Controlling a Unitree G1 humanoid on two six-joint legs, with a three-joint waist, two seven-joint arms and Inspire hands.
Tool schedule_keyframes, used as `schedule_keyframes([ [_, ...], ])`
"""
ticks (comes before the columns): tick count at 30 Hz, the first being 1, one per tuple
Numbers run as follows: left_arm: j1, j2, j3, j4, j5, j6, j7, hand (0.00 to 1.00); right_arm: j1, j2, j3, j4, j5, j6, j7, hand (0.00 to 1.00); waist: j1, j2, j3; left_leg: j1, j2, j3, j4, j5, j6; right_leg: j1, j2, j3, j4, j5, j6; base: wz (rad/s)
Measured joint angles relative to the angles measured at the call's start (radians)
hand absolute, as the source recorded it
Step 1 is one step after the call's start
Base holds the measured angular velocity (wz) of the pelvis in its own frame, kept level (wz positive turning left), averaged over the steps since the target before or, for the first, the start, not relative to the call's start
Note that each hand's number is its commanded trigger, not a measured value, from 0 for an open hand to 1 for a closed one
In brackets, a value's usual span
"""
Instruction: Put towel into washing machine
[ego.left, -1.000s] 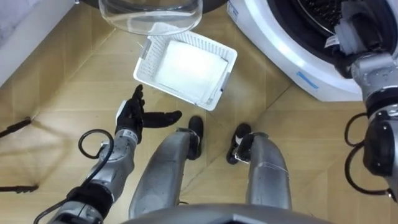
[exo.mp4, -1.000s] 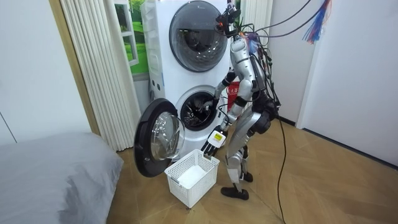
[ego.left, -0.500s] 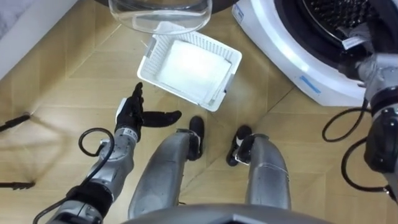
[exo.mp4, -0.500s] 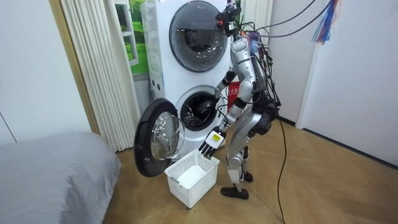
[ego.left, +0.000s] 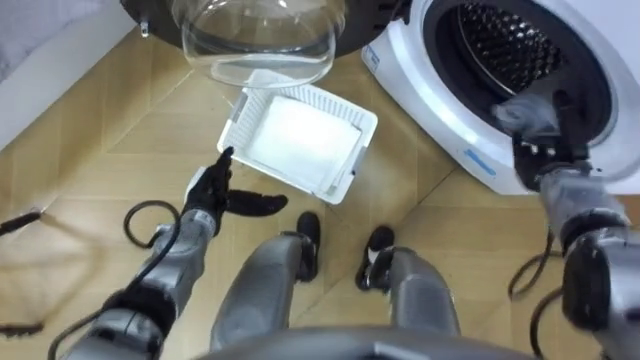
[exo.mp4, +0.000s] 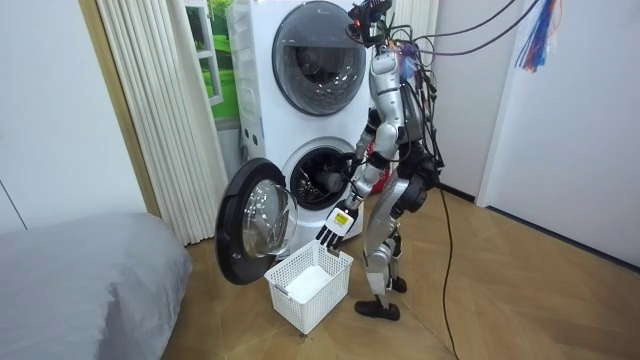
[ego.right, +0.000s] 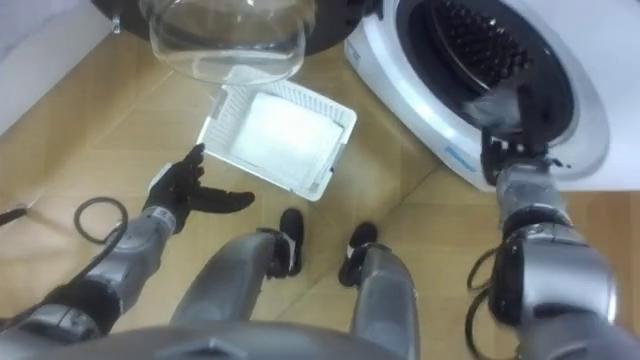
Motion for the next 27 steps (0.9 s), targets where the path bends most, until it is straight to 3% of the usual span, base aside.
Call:
schedule_keyframes([
  [3, 0.038, 0.017, 0.053, 0.033, 0.001, 0.006, -0.006, 0.0, 0.095, 0.011, 0.001, 0.005, -0.037, -0.007, 0.039, 0.0, -0.006, 0.005, -0.0064, 0.059, 0.001, 0.003, -0.045, 0.001, -0.003, 0.059, 0.014, 0.003, -0.054, 0.011, 0.004, -0.09],
  [7, 0.105, 0.022, 0.124, 0.041, 0.012, 0.005, -0.005, 0.0, 0.192, 0.042, 0.026, 0.005, -0.112, -0.012, 0.078, 0.0, -0.003, 0.008, -0.0082, 0.157, 0.006, 0.022, -0.103, -0.003, -0.011, 0.146, 0.03, 0.021, -0.114, 0.023, 0.008, -0.19],
  [9, 0.138, 0.021, 0.153, 0.063, 0.012, 0.005, -0.004, 0.0, 0.256, 0.055, 0.037, 0.006, -0.182, -0.011, 0.113, 0.0, -0.01, 0.016, -0.0166, 0.211, 0.007, 0.024, -0.134, -0.004, -0.016, 0.201, 0.04, 0.024, -0.154, 0.029, 0.009, -0.12],
  [11, 0.165, 0.02, 0.178, 0.069, 0.042, 0.005, 0.0, 0.0, 0.297, 0.066, 0.057, 0.0, -0.232, -0.011, 0.135, 0.0, -0.01, 0.017, -0.0192, 0.259, 0.007, 0.025, -0.166, -0.002, -0.02, 0.248, 0.045, 0.024, -0.184, 0.032, 0.01, -0.05],
  [14, 0.211, 0.017, 0.214, 0.077, 0.056, 0.003, 0.011, 0.0, 0.349, 0.084, 0.077, -0.002, -0.345, -0.009, 0.149, 0.0, -0.018, 0.009, -0.0289, 0.325, 0.006, 0.029, -0.208, 0.001, -0.026, 0.304, 0.05, 0.028, -0.212, 0.031, 0.011, -0.05],
  [20, 0.237, -0.008, 0.297, 0.18, 0.084, -0.012, 0.045, 0.0, 0.382, 0.121, 0.112, 0.012, -0.742, -0.009, 0.187, 0.0, -0.033, -0.012, -0.0337, 0.434, 0.011, 0.029, -0.247, -0.006, -0.04, 0.418, 0.065, 0.027, -0.264, 0.031, 0.011, -0.01],
  [27, 0.278, -0.042, 0.327, 0.189, 0.101, -0.012, 0.073, 0.0, 0.41, 0.138, 0.189, 0.029, -1.09, 0.004, 0.201, 0.0, -0.029, -0.021, -0.0304, 0.519, 0.015, 0.031, -0.272, -0.014, -0.049, 0.493, 0.075, 0.031, -0.292, 0.03, 0.013, -0.01],
])
